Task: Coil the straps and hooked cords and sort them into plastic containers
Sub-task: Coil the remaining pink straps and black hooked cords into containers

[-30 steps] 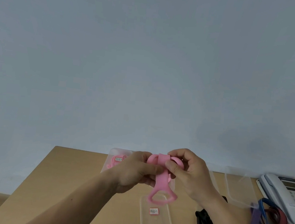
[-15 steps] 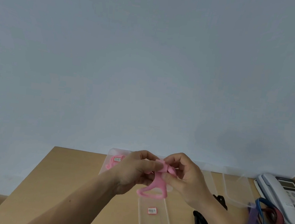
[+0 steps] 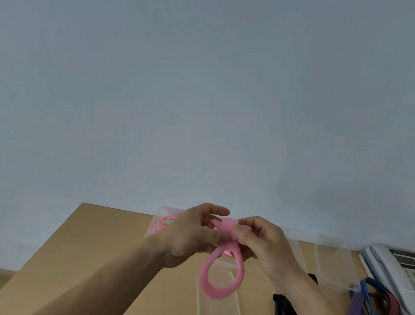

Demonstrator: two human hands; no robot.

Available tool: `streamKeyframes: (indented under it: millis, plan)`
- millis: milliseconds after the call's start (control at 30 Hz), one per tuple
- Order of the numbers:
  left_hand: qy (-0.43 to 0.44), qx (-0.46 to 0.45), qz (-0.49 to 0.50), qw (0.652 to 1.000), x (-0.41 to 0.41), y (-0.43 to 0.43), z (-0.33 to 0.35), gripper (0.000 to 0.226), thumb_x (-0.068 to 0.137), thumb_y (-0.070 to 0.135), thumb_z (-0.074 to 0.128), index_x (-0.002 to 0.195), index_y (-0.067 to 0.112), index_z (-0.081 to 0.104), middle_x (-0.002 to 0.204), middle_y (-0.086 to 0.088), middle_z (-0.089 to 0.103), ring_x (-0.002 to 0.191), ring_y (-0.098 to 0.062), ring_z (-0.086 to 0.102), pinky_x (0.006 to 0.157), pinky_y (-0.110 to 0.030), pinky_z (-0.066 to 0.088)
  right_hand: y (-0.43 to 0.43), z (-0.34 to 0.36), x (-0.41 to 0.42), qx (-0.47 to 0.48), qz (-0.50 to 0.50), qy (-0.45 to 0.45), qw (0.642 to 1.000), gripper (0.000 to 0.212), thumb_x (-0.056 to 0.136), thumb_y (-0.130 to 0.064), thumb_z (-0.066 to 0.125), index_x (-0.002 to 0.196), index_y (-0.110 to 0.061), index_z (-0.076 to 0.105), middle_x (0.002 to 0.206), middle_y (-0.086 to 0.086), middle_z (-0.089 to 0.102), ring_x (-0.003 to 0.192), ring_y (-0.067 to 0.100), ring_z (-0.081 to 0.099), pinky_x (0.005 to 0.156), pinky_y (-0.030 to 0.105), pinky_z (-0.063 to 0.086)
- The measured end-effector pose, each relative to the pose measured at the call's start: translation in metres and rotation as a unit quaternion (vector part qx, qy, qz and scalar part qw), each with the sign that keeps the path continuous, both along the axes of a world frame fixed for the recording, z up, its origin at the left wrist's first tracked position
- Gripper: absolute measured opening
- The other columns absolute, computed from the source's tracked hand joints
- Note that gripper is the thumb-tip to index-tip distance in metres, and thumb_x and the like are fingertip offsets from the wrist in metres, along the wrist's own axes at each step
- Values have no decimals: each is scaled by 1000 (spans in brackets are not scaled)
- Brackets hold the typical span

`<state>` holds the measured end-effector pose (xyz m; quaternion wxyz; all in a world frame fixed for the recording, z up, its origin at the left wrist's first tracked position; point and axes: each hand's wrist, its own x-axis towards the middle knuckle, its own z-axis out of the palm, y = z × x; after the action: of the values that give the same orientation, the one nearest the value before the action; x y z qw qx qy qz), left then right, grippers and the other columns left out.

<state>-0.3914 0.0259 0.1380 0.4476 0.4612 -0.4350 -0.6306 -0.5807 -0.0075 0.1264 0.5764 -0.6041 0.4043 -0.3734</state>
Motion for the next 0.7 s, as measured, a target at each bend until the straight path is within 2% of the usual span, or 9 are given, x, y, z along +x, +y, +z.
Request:
streamKeyframes:
  millis: [100,200,233,300,433,600,700]
  plan:
    - [-4,13,-10,1000,-1,1,-1,68,71,5,82,131,7,51,111,-15,65,89,-24,72,77,-29,56,1,0,-1,-6,1,-5,1000,10,91,-13,66,98,-6,68,83,18,74,73,37,73,64,37,60]
    - [-2,-7,-86,996,0,2,2,30,86,11,74,114,0,69,104,-16,73,88,-22,72,77,-26,55,1,2,-2,-13,3,-11,1000,7,92,-10,64,96,-7,70,80,17,74,72,38,73,64,38,60]
    - [-3,-1,-95,995,0,3,2,25,88,13,72,110,0,71,102,-17,73,86,-20,72,76,-26,55,1,2,-2,-22,2,-5,1000,7,92,-10,64,96,-8,70,80,16,74,73,36,73,64,38,59]
    - [-14,4,-108,994,2,3,3,26,89,15,71,111,1,72,101,-15,73,79,-18,70,73,-25,55,0,2,-3,-42,6,9,999,7,91,-13,66,96,-11,71,81,13,74,72,32,72,64,37,58]
    - [-52,-4,-117,992,5,3,4,20,85,8,70,104,4,74,90,-9,72,65,-15,61,62,-24,51,-2,2,-3,-65,25,11,998,9,88,-9,70,96,-11,73,79,7,74,65,14,68,56,19,50]
    - [-92,-12,-108,990,8,5,7,20,78,3,68,96,-4,71,80,-12,65,58,-16,55,53,-25,45,-5,3,1,-69,41,33,996,12,78,-24,72,88,-19,76,71,14,69,60,19,64,54,19,47]
    - [-89,6,-96,991,10,6,5,24,77,4,70,98,-6,70,80,-12,65,58,-17,55,54,-26,45,-5,0,2,-87,46,36,995,8,86,-12,71,90,-17,76,73,19,67,61,19,63,56,20,48]
